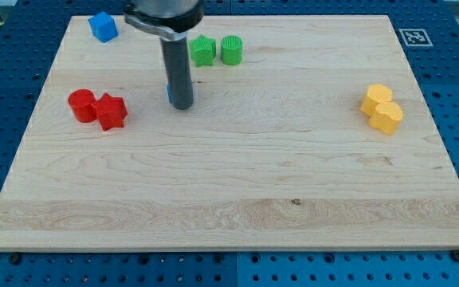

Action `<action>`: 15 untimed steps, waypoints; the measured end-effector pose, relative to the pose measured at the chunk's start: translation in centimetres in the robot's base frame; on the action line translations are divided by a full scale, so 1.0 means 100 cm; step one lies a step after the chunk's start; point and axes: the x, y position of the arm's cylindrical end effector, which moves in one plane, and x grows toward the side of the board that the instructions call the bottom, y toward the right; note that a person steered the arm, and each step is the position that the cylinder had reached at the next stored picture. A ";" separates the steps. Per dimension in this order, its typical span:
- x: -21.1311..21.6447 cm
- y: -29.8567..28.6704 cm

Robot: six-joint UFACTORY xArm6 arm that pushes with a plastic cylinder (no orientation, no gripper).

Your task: Move blue triangle to the left of green star

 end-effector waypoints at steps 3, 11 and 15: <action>0.024 -0.005; -0.066 -0.088; -0.083 -0.054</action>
